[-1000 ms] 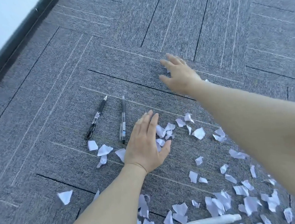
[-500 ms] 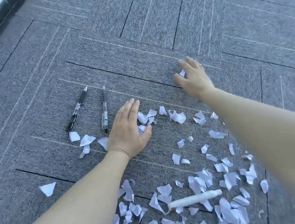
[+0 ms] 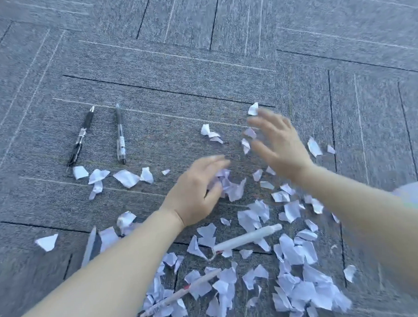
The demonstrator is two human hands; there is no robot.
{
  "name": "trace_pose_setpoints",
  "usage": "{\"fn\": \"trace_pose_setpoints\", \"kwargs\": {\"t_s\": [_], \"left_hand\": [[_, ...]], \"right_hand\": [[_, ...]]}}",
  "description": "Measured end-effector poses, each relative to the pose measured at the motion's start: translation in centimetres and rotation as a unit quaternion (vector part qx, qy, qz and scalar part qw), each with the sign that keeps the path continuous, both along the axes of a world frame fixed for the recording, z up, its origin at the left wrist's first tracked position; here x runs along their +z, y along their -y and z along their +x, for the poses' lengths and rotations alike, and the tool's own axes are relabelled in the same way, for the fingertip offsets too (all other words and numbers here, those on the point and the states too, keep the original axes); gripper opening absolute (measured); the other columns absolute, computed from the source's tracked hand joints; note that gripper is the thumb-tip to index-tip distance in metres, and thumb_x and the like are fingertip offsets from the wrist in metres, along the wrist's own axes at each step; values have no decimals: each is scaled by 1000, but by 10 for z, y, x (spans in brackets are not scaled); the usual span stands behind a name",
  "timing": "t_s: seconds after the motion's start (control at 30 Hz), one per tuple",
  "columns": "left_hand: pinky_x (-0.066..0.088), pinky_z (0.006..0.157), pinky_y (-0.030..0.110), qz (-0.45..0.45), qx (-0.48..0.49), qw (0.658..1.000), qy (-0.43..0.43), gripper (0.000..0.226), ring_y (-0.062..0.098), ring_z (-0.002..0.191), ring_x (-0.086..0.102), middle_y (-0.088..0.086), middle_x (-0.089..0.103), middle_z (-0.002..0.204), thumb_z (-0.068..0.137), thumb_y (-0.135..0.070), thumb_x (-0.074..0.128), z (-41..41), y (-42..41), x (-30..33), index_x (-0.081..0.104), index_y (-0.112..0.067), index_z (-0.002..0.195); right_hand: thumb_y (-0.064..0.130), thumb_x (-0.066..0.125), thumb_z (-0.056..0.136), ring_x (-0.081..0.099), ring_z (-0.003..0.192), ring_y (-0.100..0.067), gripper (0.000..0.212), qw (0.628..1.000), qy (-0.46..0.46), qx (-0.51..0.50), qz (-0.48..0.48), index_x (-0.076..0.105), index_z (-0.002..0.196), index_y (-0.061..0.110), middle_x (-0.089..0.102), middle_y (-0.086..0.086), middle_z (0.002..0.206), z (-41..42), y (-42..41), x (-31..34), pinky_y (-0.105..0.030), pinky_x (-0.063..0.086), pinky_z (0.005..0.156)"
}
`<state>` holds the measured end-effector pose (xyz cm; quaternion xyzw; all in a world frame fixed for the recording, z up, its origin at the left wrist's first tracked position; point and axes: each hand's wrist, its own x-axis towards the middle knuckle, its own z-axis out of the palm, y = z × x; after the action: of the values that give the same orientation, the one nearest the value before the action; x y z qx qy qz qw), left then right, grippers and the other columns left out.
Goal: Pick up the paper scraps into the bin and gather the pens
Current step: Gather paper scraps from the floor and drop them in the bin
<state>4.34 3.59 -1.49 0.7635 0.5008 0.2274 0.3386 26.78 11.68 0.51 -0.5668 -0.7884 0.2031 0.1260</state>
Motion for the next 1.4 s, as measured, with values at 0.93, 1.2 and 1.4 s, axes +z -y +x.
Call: {"fn": "trace_pose_setpoints", "kwargs": {"t_s": [0.93,1.2,1.4], "left_hand": [[8,118,46,70,-246,931,-260,52,21,146,14,-5,24,156,95,-48,23,55,23,-3,31,-36,144],[27,113,46,115,-209,960,-147,44,24,140,30,4,39,148,97,-37,36,9,58,-15,48,-15,133],[11,117,44,130,-229,932,-248,61,25,145,14,1,11,159,96,-42,32,30,58,-15,4,-37,150]], "right_hand": [[83,39,76,-4,148,-9,104,972,72,189,-118,10,154,21,12,5,161,87,161,0,-40,4,121],[87,45,71,6,149,-26,113,976,101,176,-83,15,153,14,16,-5,160,100,249,-12,-46,11,120],[77,35,85,15,147,-31,94,964,152,216,-15,22,152,13,19,-14,159,78,244,-27,-49,15,115]]}}
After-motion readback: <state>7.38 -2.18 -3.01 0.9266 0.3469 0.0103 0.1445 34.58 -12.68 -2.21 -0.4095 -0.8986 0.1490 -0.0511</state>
